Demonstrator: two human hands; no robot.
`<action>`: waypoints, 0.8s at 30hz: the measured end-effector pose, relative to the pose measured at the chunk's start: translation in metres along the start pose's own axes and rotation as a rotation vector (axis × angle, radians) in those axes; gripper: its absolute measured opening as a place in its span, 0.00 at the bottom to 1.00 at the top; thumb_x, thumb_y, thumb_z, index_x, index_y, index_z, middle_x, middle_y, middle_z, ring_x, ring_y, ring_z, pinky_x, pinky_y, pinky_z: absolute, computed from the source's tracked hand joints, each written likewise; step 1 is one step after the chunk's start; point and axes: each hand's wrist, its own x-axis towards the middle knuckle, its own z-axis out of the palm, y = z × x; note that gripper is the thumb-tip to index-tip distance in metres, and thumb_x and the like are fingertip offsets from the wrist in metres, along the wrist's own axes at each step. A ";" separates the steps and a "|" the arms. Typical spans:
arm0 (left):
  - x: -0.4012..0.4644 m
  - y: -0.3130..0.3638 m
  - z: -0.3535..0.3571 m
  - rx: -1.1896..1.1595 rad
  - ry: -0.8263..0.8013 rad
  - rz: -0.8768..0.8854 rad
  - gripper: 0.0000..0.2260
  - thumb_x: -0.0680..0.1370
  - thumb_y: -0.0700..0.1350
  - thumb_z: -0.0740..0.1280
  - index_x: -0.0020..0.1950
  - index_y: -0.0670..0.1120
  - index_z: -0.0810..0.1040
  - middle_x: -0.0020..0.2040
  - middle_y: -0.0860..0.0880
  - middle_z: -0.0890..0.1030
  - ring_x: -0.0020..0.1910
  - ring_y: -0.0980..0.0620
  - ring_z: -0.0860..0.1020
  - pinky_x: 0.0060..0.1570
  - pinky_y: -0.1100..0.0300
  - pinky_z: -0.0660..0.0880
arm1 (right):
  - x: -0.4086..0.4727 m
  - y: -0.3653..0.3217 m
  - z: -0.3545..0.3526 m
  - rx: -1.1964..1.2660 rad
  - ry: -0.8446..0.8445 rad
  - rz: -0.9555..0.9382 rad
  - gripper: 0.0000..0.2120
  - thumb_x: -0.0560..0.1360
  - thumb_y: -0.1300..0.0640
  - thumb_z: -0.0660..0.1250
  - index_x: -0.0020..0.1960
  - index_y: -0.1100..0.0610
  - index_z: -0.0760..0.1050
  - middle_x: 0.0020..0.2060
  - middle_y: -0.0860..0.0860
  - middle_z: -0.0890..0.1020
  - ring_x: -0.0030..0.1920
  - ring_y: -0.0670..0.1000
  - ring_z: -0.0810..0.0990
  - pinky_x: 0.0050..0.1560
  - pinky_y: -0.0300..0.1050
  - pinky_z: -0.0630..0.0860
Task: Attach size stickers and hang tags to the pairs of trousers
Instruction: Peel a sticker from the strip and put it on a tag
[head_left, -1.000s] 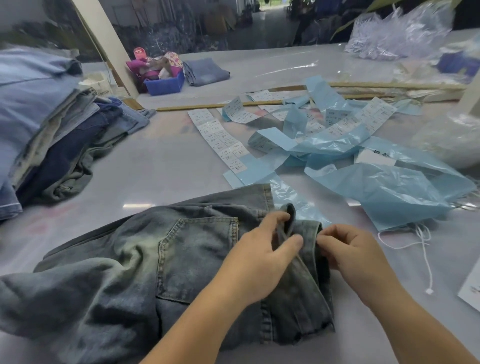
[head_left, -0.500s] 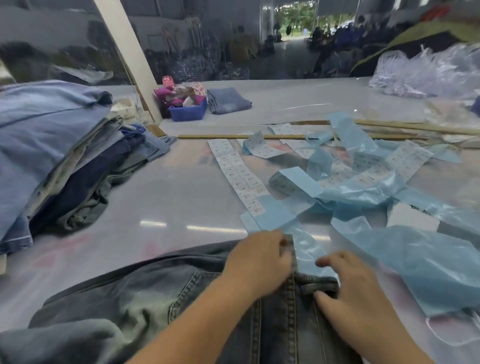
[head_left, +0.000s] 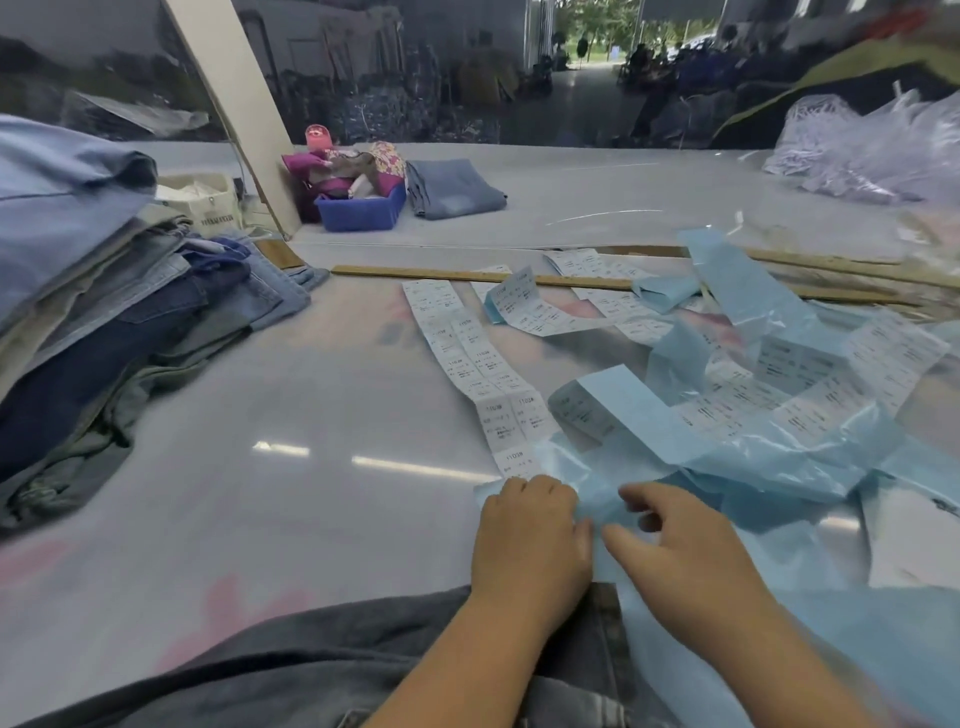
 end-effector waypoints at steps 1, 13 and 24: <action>-0.001 -0.002 -0.002 -0.048 0.022 0.002 0.08 0.80 0.50 0.60 0.49 0.49 0.76 0.49 0.51 0.77 0.50 0.49 0.71 0.50 0.57 0.67 | 0.003 -0.002 0.004 0.022 0.071 -0.083 0.17 0.72 0.57 0.70 0.60 0.53 0.78 0.51 0.42 0.80 0.49 0.41 0.76 0.47 0.30 0.67; -0.021 -0.002 -0.017 -0.307 0.303 0.207 0.10 0.76 0.44 0.68 0.57 0.48 0.82 0.63 0.50 0.76 0.62 0.53 0.73 0.63 0.68 0.68 | 0.050 -0.032 0.005 0.508 -0.327 0.297 0.13 0.74 0.47 0.69 0.48 0.56 0.82 0.38 0.52 0.79 0.37 0.52 0.76 0.37 0.44 0.68; -0.012 -0.026 -0.029 -0.593 0.158 -0.158 0.06 0.75 0.52 0.72 0.50 0.56 0.78 0.49 0.62 0.77 0.54 0.61 0.75 0.47 0.76 0.72 | 0.041 -0.017 0.006 0.732 -0.470 0.064 0.11 0.72 0.73 0.65 0.50 0.64 0.82 0.46 0.62 0.85 0.47 0.62 0.84 0.54 0.54 0.79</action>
